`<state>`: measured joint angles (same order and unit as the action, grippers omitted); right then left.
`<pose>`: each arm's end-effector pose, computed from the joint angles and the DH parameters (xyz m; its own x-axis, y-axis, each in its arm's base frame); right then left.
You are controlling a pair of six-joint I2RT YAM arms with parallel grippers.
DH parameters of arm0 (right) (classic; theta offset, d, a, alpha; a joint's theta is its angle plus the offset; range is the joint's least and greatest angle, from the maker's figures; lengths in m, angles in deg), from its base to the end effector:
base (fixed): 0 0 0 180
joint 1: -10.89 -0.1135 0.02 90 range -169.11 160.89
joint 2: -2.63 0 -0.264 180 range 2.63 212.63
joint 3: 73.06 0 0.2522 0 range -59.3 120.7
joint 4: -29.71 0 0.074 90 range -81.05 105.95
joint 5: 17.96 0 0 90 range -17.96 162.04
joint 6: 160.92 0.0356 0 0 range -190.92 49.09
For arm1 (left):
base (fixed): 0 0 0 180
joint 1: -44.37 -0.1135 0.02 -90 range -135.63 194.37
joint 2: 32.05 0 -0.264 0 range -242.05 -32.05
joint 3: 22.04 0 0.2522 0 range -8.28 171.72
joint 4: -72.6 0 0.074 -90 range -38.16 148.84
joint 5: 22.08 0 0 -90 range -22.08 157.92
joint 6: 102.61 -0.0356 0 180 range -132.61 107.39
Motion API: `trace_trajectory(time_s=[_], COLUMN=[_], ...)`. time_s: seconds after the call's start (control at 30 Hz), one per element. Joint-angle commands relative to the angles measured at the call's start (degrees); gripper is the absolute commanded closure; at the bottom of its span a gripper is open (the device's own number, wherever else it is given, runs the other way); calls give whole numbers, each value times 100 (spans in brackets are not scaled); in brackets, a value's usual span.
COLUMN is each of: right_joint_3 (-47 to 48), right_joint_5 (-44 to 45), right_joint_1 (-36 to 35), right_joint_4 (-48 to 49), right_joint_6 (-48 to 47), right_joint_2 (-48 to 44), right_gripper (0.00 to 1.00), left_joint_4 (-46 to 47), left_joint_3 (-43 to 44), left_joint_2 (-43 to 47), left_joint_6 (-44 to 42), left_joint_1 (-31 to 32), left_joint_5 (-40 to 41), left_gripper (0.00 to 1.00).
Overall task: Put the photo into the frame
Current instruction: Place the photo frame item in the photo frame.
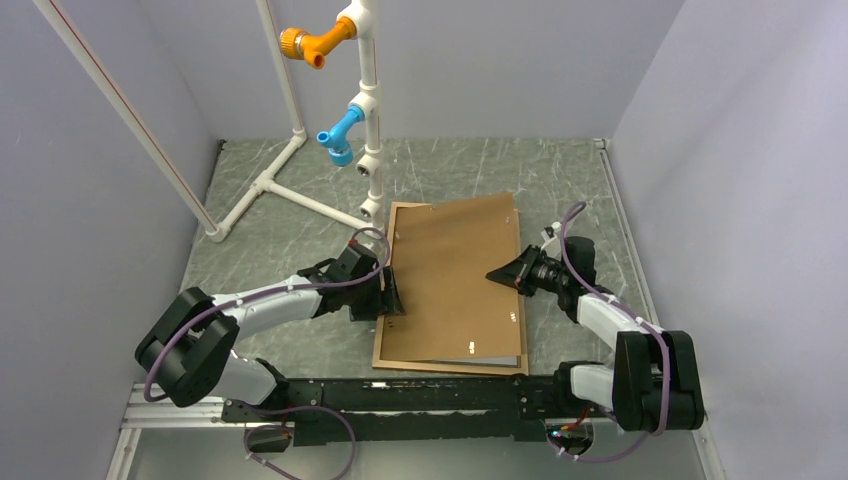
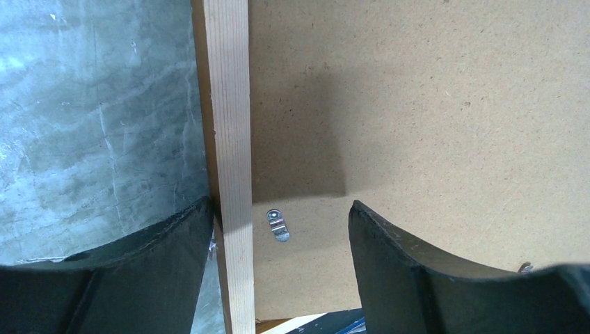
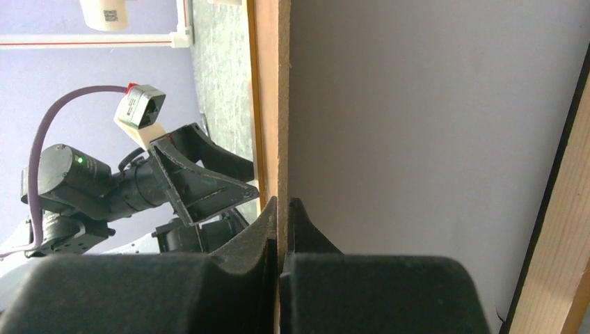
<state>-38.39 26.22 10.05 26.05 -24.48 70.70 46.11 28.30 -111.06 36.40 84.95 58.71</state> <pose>0.2104 0.0286 0.1600 -0.8373 0.4928 -0.2367 0.0353 0.4808 0.8761 0.1887 -0.1691 0.1621 -0.9460 -0.1708 -0.2756 -0.0038 0.8557 -0.5174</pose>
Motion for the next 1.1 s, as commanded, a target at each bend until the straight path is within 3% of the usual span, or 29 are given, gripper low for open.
trace_trajectory(time_s=[0.0, 0.2, 0.33, 0.47, 0.83, 1.07], right_joint_3=[-126, 176, 372, 492, 804, 1165], right_joint_5=[247, 485, 605, 692, 1339, 2198], right_joint_1=[-128, -179, -224, -293, -693, -1172], right_joint_4=[-350, -871, -1140, -1315, -1787, -2327], right_joint_6=[-607, -1055, -1271, -1409, -1606, -1654], right_joint_2=[275, 338, 414, 542, 626, 830], right_gripper=[100, 85, 63, 49, 22, 11], left_joint_4=[485, 122, -157, -380, -869, -1333], left_joint_3=[63, 195, 255, 322, 483, 657], left_joint_2=[80, 232, 372, 447, 675, 945], left_joint_6=[139, -16, -79, -124, -195, -263], left_joint_1=[53, 52, 55, 57, 71, 97], left_joint_5=[-389, -212, 17, 174, 474, 794], left_gripper=[27, 26, 25, 25, 24, 24])
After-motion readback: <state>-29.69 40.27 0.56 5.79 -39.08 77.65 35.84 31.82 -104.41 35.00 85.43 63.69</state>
